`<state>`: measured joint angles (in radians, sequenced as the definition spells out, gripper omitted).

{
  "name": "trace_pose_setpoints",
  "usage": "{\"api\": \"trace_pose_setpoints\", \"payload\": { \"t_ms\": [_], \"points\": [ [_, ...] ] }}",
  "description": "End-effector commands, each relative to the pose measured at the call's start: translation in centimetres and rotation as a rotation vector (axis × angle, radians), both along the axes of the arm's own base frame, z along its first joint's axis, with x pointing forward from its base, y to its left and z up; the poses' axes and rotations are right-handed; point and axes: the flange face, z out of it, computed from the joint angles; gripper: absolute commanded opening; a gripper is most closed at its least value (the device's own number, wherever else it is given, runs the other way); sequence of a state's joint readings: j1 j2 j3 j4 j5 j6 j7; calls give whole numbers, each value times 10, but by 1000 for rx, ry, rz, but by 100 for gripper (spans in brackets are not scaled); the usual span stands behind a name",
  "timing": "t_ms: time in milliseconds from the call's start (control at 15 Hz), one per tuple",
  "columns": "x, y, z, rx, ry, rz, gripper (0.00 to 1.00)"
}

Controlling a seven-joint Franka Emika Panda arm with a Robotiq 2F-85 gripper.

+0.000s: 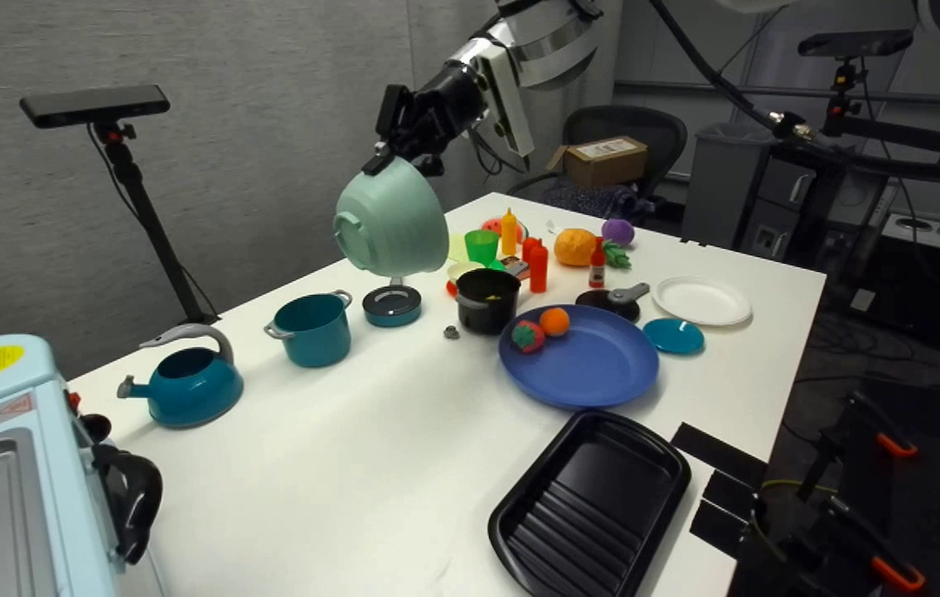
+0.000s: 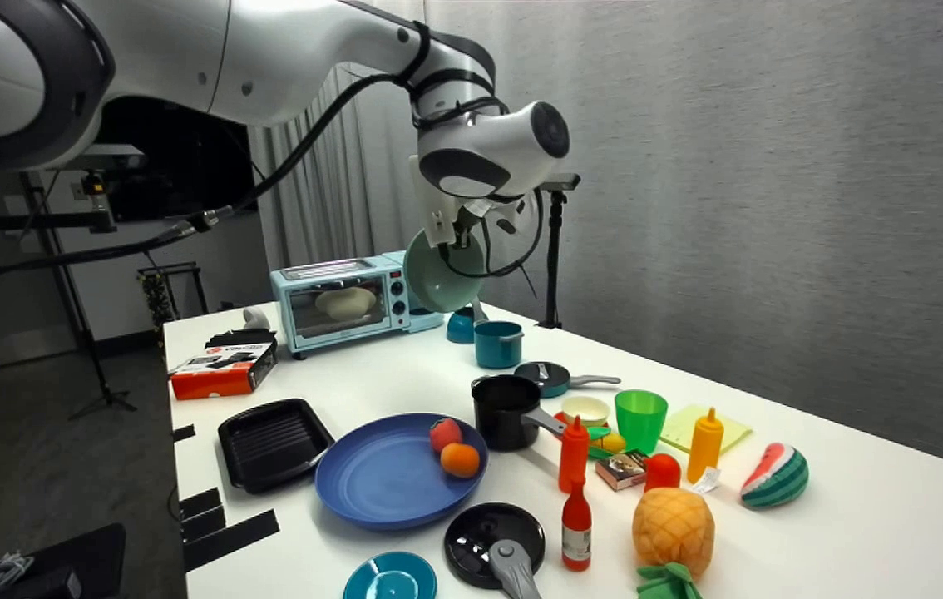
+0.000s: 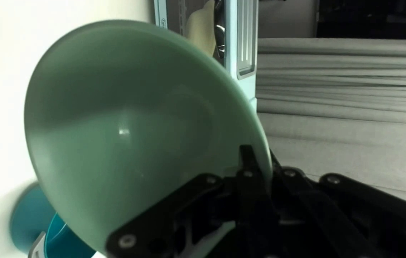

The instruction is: Pour the contents in the green bowl into the small pot

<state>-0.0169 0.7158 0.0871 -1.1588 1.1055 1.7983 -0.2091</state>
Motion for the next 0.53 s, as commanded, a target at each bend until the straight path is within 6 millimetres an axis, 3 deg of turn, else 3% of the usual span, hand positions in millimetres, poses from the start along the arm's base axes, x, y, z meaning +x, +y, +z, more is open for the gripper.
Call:
{"api": "trace_pose_setpoints", "payload": {
  "t_ms": [0,467],
  "points": [
    [-8,6,4,-197,17,-27,2],
    [-11,-3,-20,-597,54,-30,2]
  ]
}}
